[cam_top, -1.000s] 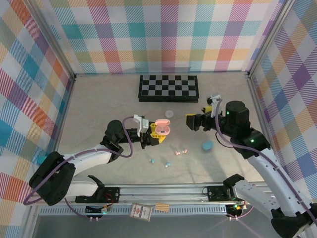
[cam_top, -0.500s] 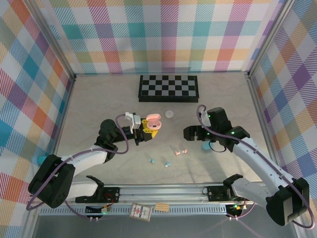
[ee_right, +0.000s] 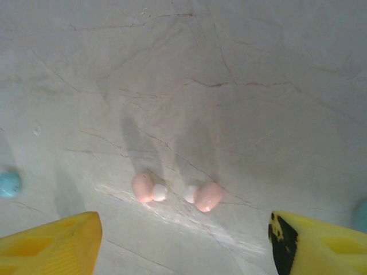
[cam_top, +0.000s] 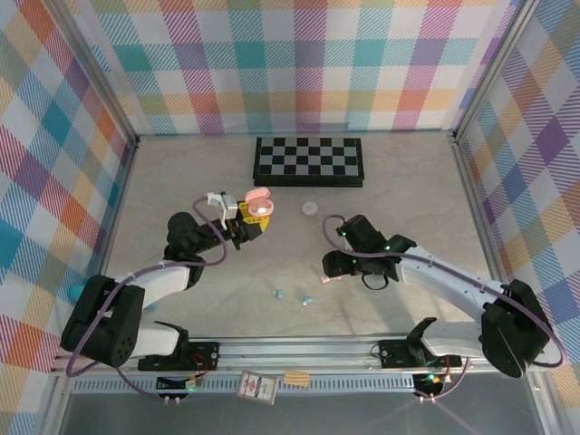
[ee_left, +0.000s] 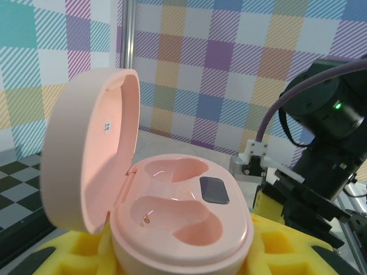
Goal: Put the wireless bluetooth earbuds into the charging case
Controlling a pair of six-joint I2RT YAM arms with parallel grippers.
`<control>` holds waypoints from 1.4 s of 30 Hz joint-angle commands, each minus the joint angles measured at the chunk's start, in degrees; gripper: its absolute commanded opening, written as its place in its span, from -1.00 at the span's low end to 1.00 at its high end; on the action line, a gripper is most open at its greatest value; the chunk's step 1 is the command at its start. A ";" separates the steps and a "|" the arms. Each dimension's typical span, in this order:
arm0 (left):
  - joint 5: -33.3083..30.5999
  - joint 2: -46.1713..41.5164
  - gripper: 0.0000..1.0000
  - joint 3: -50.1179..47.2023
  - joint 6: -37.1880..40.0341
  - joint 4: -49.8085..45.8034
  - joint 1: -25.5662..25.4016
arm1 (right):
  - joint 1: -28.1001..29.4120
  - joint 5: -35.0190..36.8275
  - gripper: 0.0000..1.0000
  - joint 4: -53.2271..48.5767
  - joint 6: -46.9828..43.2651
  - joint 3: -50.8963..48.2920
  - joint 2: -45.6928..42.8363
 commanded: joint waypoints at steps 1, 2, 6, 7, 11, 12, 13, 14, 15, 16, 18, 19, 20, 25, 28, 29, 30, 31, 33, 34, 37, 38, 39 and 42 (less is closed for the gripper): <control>1.55 0.36 -0.41 0.39 -1.49 5.77 0.88 | -3.95 -11.10 0.48 11.74 12.86 -5.70 -2.53; 1.66 0.42 -0.41 0.39 -1.52 5.96 0.85 | -5.10 -12.88 0.46 14.04 14.94 -7.26 -2.81; 1.92 0.19 -0.41 0.43 -1.60 5.91 0.85 | -8.17 -17.11 0.43 18.66 18.47 -10.52 -2.73; 1.97 0.21 -0.41 0.46 -1.69 5.91 0.89 | -8.52 -17.75 0.42 19.41 18.62 -10.91 -2.63; 1.84 0.00 -0.41 0.30 -1.44 5.72 0.89 | -7.65 -17.99 0.45 15.98 11.45 -8.06 -2.39; 1.70 0.04 -0.41 0.21 -1.48 5.77 0.89 | -6.50 -15.61 0.46 12.51 7.66 -6.02 -2.26; 1.52 0.08 -0.41 0.05 -1.61 6.08 1.04 | -5.24 -13.16 0.46 9.51 4.60 -4.27 -2.00; 1.11 0.16 -0.41 -0.06 -1.99 6.54 1.22 | -3.91 -10.23 0.45 6.30 0.53 -2.29 -1.61; 1.00 0.49 -0.41 0.02 -2.31 6.77 1.50 | -2.95 -7.76 0.44 3.57 -2.78 -0.60 -0.94; 1.14 0.88 -0.41 0.12 -2.56 6.91 1.81 | -2.23 -6.34 0.43 1.85 -4.79 0.65 -0.25; 1.24 1.55 -0.41 0.36 -3.16 7.68 2.61 | -0.26 -3.79 0.41 -1.35 -8.15 2.88 1.47; 1.19 1.90 -0.41 0.47 -3.58 8.22 2.94 | 0.92 -2.49 0.39 -2.30 -8.99 3.74 2.43; 1.25 2.09 -0.41 0.63 -4.19 8.87 3.29 | 2.51 -0.81 0.38 -3.23 -9.84 4.75 3.62; 0.62 1.37 -0.42 1.07 -4.23 7.93 4.69 | 10.89 11.69 0.31 -8.27 -11.19 9.82 11.30; -0.30 0.38 -0.42 1.24 -3.67 6.12 5.14 | 14.88 19.19 0.30 -10.50 -11.39 12.11 16.53; -0.62 -0.04 -0.42 1.24 -3.31 5.30 5.20 | 16.04 20.93 0.30 -11.06 -11.34 12.87 17.97; -0.89 -0.59 -0.42 1.21 -2.66 4.16 5.20 | 17.03 22.36 0.29 -11.45 -11.38 13.66 19.52; -0.95 -1.04 -0.42 1.26 -2.13 3.01 5.20 | 17.97 23.73 0.29 -12.06 -11.39 14.35 20.83; -1.25 -2.07 -0.42 1.26 -0.94 0.99 5.19 | 19.47 25.87 0.29 -13.07 -11.80 15.84 23.50; -1.43 -2.40 -0.42 1.26 -0.64 0.59 5.14 | 19.94 26.53 0.28 -13.46 -11.99 16.55 24.72; -1.67 -2.76 -0.42 1.18 -0.46 0.17 5.20 | 21.20 28.61 0.28 -15.01 -12.27 18.60 28.75; -1.78 -2.87 -0.42 1.23 -0.46 0.10 5.22 | 21.55 29.35 0.27 -15.35 -12.43 19.21 29.98; -1.74 -2.85 -0.42 1.17 -0.46 0.02 5.28 | 21.85 29.86 0.25 -15.56 -12.57 19.62 30.83; -1.77 -2.90 -0.42 1.21 -0.42 -0.21 5.29 | 22.19 30.75 0.20 -15.43 -12.96 20.39 32.52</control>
